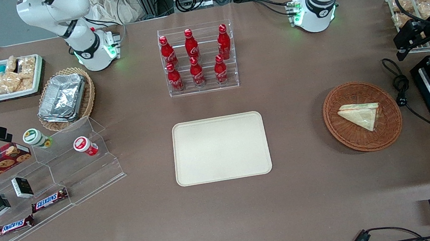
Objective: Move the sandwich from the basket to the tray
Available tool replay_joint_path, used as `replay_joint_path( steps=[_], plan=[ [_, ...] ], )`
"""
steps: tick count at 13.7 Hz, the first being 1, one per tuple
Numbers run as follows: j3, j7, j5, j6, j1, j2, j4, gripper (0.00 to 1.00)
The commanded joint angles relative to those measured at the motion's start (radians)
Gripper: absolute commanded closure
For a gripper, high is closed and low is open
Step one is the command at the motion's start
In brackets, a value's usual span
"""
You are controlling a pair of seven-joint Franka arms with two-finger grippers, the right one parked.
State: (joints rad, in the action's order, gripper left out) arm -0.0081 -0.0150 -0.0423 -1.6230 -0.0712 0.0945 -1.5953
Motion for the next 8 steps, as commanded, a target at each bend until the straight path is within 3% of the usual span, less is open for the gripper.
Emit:
replay_joint_path(
  steps=[1, 3, 6, 8],
  plan=[
    [0.016, -0.005, 0.015, 0.029, -0.015, 0.011, 0.006, 0.0],
    [0.019, 0.004, 0.015, 0.041, -0.013, -0.005, 0.006, 0.0],
    [0.019, 0.235, 0.016, 0.048, 0.022, -0.077, -0.009, 0.0],
    [0.019, 0.282, 0.018, 0.026, 0.077, -0.139, -0.03, 0.0]
  ],
)
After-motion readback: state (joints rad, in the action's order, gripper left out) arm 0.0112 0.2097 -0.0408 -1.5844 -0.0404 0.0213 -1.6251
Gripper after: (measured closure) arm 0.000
